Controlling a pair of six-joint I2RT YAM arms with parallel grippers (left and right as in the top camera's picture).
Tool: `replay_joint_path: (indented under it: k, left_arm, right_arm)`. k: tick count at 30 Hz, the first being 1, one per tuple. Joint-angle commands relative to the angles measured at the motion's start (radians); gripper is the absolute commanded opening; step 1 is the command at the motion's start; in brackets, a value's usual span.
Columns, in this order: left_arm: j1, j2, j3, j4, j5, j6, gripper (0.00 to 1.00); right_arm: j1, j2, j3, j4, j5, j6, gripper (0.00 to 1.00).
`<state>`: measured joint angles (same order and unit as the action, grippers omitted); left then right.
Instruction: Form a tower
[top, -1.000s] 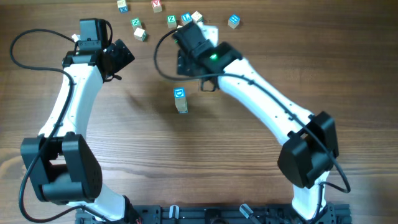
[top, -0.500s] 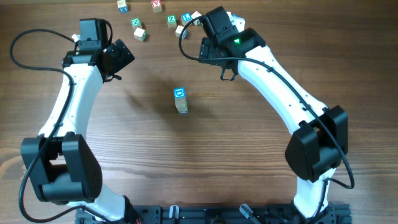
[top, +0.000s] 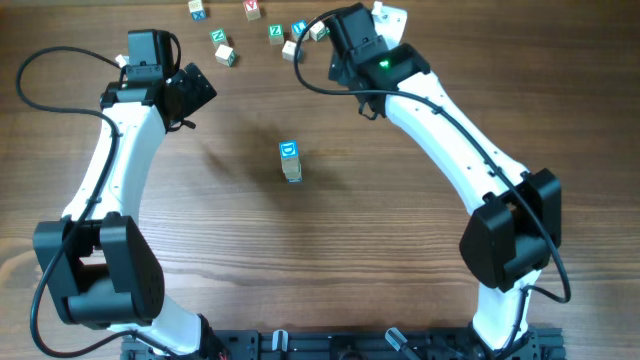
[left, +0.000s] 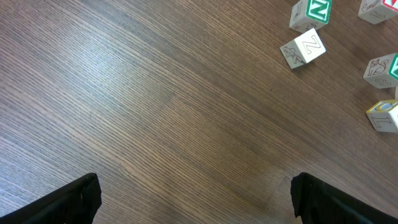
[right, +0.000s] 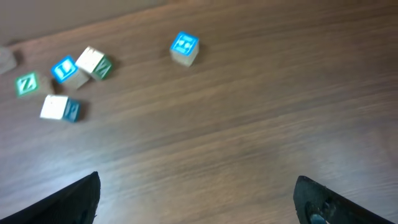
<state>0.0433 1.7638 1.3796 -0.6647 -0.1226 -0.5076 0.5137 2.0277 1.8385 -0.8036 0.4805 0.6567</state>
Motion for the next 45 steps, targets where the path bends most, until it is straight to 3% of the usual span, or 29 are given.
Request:
replay_joint_path:
  k: [1, 17, 24, 28, 34, 40, 45]
  left_arm:
    - [0.003, 0.006, 0.014, 0.003, -0.006, -0.006, 1.00]
    - [-0.018, -0.058, 0.014, -0.010, -0.006, -0.006, 1.00]
    - [-0.051, -0.502, 0.014, -0.062, -0.010, 0.019, 1.00]
    - [-0.024, -0.831, 0.014, -0.253, -0.030, 0.067, 1.00]
    - [-0.014, -1.083, -0.012, -0.489, -0.062, 0.066, 1.00]
    - [0.001, -1.382, -0.261, -0.453, -0.063, 0.066, 1.00]
    - [0.001, -1.599, -0.522, -0.195, -0.065, 0.066, 1.00]
  right_arm:
    - [-0.051, 0.021, -0.002, 0.003, 0.055, -0.003, 1.00]
    - [-0.082, 0.026, -0.002, 0.003, 0.036, -0.002, 1.00]
    - [-0.082, 0.026, -0.002, 0.003, 0.036, -0.002, 1.00]
    - [-0.082, 0.026, -0.002, 0.003, 0.036, -0.002, 1.00]
    - [-0.082, 0.026, -0.002, 0.003, 0.036, -0.002, 1.00]
    - [-0.082, 0.026, -0.002, 0.003, 0.036, -0.002, 1.00]
    - [-0.082, 0.026, -0.002, 0.003, 0.036, -0.002, 1.00]
